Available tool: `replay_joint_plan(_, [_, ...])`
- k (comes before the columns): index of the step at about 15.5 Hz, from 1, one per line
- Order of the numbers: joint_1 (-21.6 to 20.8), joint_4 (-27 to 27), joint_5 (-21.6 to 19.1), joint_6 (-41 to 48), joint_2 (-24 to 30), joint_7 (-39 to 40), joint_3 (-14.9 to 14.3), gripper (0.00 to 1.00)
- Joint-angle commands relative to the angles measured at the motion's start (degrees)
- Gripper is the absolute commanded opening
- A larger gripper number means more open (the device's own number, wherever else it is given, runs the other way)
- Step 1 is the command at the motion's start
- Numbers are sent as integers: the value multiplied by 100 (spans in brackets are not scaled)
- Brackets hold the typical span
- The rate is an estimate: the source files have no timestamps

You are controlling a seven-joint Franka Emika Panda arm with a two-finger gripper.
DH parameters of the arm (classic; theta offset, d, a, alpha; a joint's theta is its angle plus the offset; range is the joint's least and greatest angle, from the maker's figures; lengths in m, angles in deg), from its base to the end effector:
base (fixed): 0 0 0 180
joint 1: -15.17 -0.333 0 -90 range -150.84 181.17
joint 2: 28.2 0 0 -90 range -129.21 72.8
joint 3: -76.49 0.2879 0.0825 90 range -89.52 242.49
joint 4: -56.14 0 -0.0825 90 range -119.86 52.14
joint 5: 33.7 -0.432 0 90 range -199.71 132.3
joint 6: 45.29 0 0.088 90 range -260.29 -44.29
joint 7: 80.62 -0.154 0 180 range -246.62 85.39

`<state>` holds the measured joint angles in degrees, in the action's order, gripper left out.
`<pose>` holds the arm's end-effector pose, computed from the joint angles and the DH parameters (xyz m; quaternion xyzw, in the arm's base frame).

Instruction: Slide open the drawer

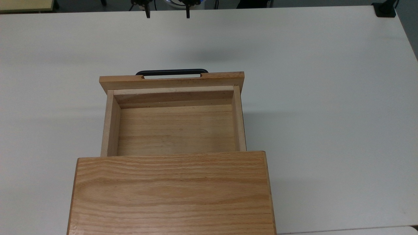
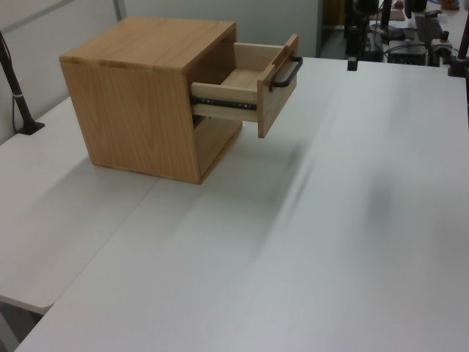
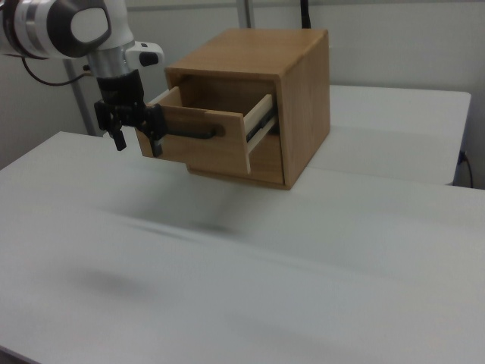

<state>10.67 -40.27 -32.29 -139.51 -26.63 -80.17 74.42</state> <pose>0.5980 0.0216 0.5139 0.9996 0.0261 -0.0052 0.0119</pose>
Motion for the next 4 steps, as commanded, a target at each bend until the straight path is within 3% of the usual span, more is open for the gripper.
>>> replay_joint_plan(1, [2,272,-98,124,-184,-133,-22,100])
replay_joint_plan(4, [2,272,-98,115,-184,-133,-30,100])
